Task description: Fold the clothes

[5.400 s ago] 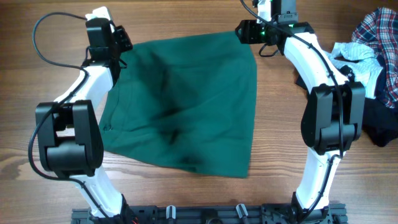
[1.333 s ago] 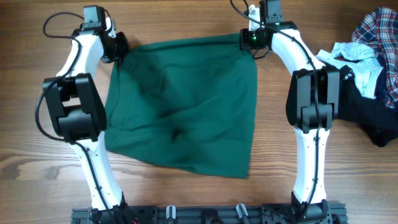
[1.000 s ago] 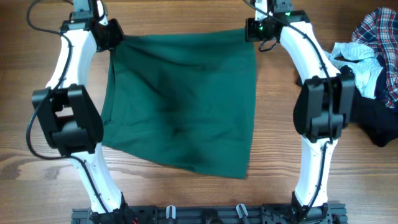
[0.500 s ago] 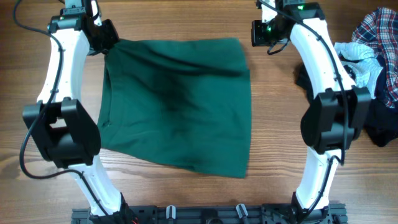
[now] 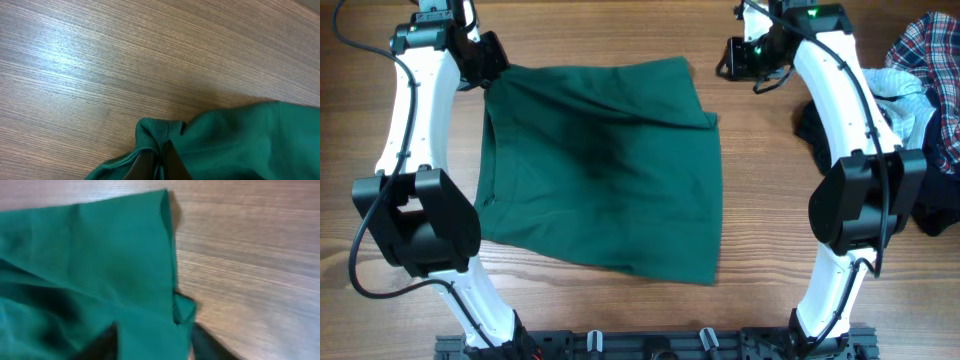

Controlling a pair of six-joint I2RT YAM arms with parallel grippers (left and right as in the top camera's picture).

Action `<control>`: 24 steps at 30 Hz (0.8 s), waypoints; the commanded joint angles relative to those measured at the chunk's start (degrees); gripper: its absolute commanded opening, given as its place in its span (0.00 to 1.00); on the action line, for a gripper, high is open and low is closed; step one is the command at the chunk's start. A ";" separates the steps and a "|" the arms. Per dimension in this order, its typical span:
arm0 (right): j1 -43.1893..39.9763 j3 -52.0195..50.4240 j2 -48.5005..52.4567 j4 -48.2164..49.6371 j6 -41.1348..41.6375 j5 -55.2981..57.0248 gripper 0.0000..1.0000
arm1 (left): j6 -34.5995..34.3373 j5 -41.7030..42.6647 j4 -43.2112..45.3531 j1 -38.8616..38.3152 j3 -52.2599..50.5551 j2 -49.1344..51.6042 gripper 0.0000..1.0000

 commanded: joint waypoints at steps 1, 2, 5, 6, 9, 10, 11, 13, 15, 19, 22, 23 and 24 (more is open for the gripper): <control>-0.22 -5.22 2.40 3.82 -0.39 -5.99 0.56 | 0.33 -0.96 0.17 -0.07 0.20 -1.79 0.04; -0.22 -6.29 2.78 5.35 -0.76 -6.73 0.56 | 0.33 -0.96 0.17 -0.07 0.20 -1.79 0.04; -0.22 -7.80 4.28 7.87 -1.66 -7.74 0.57 | 0.33 -0.96 0.17 -0.07 0.20 -1.79 0.04; -0.22 -8.02 4.90 8.09 -1.68 -7.74 0.57 | 0.33 -0.96 0.17 -0.07 0.20 -1.79 0.04; -0.22 -8.66 6.75 8.00 -1.92 -7.78 0.56 | 0.33 -0.96 0.15 -0.07 0.20 -1.79 0.04; -0.22 -9.01 7.15 7.91 -1.95 -8.00 0.56 | 0.33 -0.96 0.15 -0.07 0.20 -1.79 0.04; -0.22 -9.35 7.41 7.89 -2.32 -8.46 0.56 | 0.33 -0.96 0.15 -0.07 0.20 -1.79 0.04; -0.22 -10.12 7.89 7.58 -3.13 -9.94 0.54 | 0.33 -0.96 0.15 -0.07 0.20 -1.79 0.04; -0.22 -10.71 7.91 7.15 -3.17 -9.90 0.51 | 0.33 -0.96 0.17 -0.07 0.20 -1.79 0.04; 0.07 -11.13 7.98 6.58 -3.13 -10.34 0.49 | 0.33 -0.96 0.17 -0.07 0.20 -1.79 0.04; 0.68 -12.04 7.98 7.43 -3.08 -10.34 0.49 | 0.33 -0.96 0.15 -0.07 0.20 -1.79 0.04; 0.87 -12.44 7.98 7.93 -2.93 -10.32 0.49 | 0.33 -0.96 0.17 -0.07 0.20 -1.79 0.04; 0.98 -12.98 8.04 8.76 -2.91 -10.34 0.49 | 0.33 -0.96 0.17 -0.07 0.20 -1.79 0.04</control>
